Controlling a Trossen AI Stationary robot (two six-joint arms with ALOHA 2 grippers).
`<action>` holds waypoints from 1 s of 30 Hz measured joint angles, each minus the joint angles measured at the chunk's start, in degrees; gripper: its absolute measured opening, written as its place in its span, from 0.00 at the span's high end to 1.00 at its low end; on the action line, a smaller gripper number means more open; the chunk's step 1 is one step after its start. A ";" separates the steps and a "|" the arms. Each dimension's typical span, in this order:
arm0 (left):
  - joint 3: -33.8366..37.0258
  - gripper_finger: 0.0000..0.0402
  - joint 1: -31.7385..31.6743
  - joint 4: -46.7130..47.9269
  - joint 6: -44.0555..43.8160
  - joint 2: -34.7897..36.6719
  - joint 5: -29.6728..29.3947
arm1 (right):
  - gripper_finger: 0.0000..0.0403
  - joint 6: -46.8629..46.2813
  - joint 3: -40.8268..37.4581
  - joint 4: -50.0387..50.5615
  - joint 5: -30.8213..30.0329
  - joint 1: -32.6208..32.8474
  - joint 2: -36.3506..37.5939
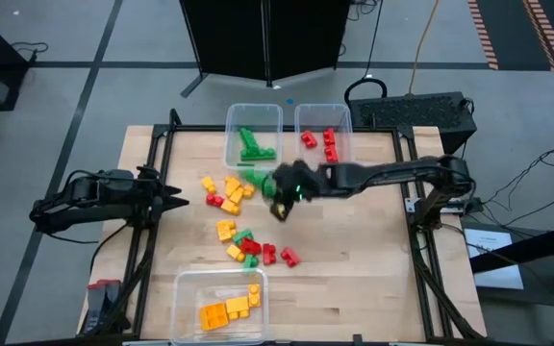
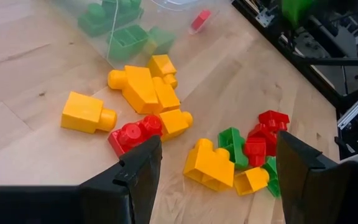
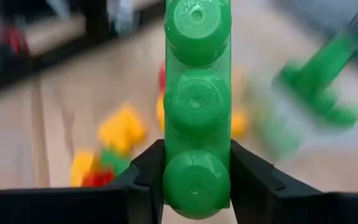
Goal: Sort blocks
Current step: Put the green game piece into the top left transparent bin
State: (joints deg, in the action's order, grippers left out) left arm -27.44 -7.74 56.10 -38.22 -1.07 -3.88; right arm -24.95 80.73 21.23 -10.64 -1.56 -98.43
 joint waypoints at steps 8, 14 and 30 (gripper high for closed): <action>-0.02 0.48 -0.01 0.00 -0.04 0.01 -0.02 | 0.71 2.02 0.09 -12.22 2.88 -11.14 -0.13; -0.02 0.48 0.00 0.00 -0.27 0.01 -0.01 | 0.71 1.72 0.09 -13.06 10.03 -17.29 -2.12; -0.02 0.48 -0.01 0.01 -0.35 0.01 -0.02 | 0.40 3.46 0.09 -14.01 13.79 -19.36 -3.18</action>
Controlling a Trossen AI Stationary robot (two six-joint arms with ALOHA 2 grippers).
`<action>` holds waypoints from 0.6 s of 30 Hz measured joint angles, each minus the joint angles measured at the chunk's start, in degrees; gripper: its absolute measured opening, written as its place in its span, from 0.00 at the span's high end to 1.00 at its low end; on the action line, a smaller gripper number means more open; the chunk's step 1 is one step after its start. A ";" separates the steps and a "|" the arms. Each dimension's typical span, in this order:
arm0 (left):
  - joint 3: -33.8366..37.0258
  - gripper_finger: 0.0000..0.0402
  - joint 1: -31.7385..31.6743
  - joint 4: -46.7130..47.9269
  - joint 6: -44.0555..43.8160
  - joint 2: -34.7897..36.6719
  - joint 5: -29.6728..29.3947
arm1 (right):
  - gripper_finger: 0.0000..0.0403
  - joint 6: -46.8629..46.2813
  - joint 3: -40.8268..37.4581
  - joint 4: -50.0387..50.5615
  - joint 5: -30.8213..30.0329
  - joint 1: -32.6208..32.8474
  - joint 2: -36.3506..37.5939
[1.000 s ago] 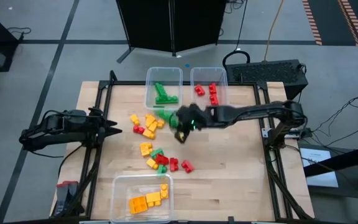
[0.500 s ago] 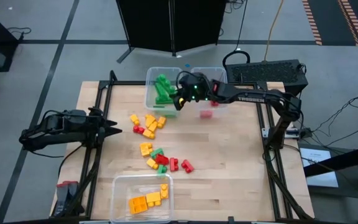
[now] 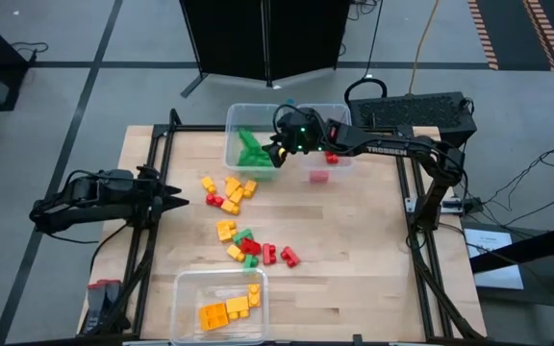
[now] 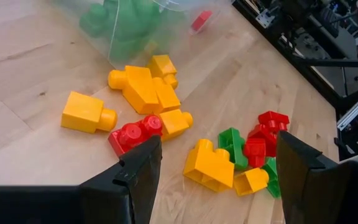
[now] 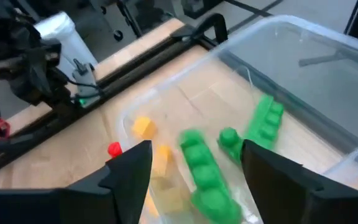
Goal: Sort blocks
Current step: Put the green game piece into the top left transparent bin, then put the yellow game piece into the bottom transparent bin
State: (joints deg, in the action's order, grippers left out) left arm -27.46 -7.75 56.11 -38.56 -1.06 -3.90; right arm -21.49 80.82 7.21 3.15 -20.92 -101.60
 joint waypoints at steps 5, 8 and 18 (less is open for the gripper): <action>0.00 0.48 0.00 -0.12 -2.80 -0.02 -2.68 | 0.47 -3.44 1.50 -2.53 6.80 0.00 0.13; 0.00 0.49 0.00 -0.29 -6.82 -0.33 -6.48 | 0.54 -3.36 5.53 -1.34 9.60 1.06 0.96; -0.04 0.73 0.00 2.26 -17.76 -16.73 -19.77 | 0.84 10.69 32.54 18.68 7.19 7.44 6.75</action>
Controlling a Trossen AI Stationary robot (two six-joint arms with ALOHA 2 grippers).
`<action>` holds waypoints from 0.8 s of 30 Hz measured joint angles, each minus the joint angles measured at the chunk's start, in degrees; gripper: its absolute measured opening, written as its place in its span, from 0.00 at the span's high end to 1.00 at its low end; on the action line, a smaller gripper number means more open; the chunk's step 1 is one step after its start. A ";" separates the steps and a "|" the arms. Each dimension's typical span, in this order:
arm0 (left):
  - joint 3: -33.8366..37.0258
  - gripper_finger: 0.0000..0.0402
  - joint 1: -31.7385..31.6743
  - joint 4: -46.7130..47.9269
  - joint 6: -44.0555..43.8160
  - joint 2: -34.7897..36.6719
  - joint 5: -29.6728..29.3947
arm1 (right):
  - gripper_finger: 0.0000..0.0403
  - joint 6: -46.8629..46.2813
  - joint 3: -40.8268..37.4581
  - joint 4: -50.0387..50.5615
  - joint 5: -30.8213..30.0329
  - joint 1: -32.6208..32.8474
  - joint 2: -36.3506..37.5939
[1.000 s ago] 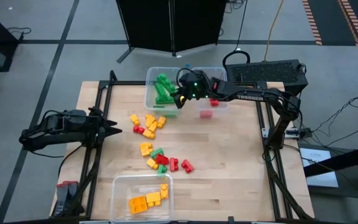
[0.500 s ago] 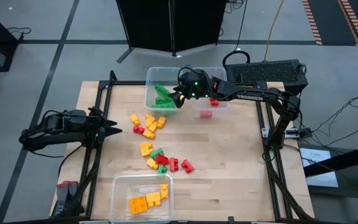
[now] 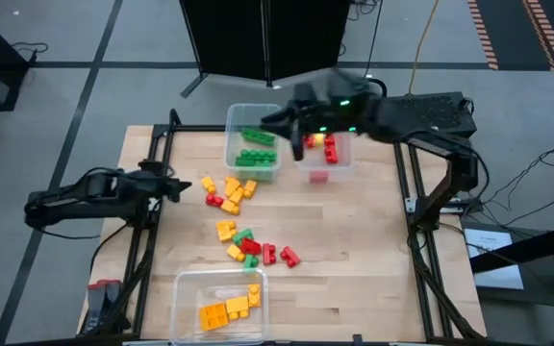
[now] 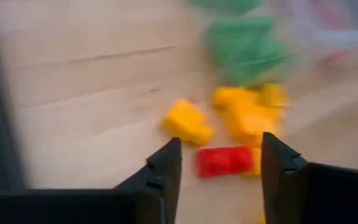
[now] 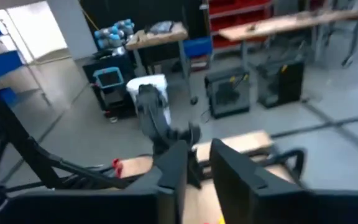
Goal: Sort blocks
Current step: Put the yellow game piece into the bottom transparent bin
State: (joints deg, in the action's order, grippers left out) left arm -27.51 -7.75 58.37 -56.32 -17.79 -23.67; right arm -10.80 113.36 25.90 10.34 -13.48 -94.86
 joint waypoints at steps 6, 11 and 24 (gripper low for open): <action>0.00 0.89 -0.06 1.46 -5.07 -16.15 -5.52 | 0.97 7.00 15.59 14.51 -8.04 5.80 0.99; 0.02 0.99 -0.05 -4.16 -7.89 -27.55 -10.98 | 0.99 8.13 21.75 20.23 -12.40 9.97 1.85; 0.04 1.00 -3.26 -15.90 -5.22 -46.20 -14.15 | 1.00 7.93 21.16 23.06 -16.85 18.55 4.05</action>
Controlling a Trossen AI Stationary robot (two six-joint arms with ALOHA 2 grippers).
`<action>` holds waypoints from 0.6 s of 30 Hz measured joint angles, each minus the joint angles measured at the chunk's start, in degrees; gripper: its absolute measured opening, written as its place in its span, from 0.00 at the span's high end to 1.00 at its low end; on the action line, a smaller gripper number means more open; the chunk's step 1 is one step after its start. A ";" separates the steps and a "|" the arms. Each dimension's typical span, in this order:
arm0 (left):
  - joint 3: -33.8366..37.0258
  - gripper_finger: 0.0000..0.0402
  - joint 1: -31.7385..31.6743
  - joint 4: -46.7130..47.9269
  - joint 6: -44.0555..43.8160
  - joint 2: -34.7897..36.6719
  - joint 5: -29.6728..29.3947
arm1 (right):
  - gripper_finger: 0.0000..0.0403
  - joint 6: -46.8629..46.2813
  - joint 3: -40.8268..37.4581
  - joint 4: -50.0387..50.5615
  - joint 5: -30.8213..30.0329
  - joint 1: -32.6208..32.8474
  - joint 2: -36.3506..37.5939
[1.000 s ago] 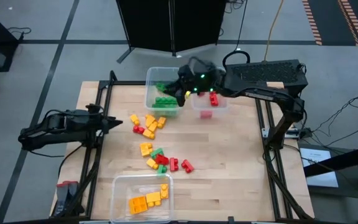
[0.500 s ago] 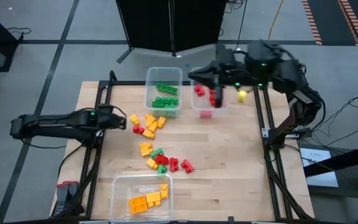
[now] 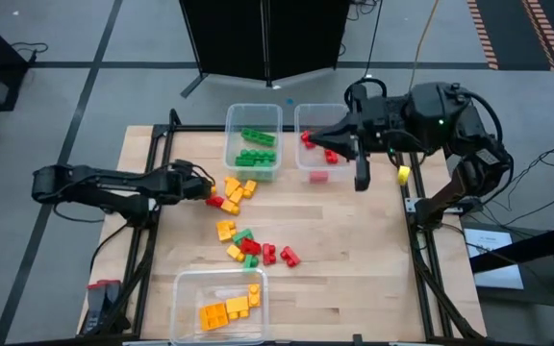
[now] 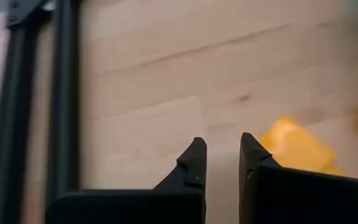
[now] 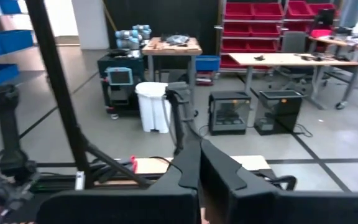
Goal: Sort blocks
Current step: Put the yellow game piece into the bottom transparent bin
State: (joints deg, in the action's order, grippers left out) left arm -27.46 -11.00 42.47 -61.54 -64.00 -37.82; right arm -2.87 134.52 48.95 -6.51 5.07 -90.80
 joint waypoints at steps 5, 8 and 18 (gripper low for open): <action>0.00 1.00 0.01 -12.10 5.13 -3.60 5.41 | 1.00 -0.04 0.00 -0.70 -0.01 2.58 0.00; -0.14 1.00 0.06 -16.44 4.91 -6.94 8.86 | 1.00 -0.04 0.00 -1.13 -0.03 4.34 0.00; 0.04 1.00 5.33 -53.28 9.53 -15.12 30.04 | 1.00 0.62 0.00 -1.16 -6.64 11.11 0.00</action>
State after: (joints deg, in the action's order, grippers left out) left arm -27.42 -5.68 -10.82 -52.01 -79.12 -7.79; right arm -2.26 134.52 47.79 -13.15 16.18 -90.80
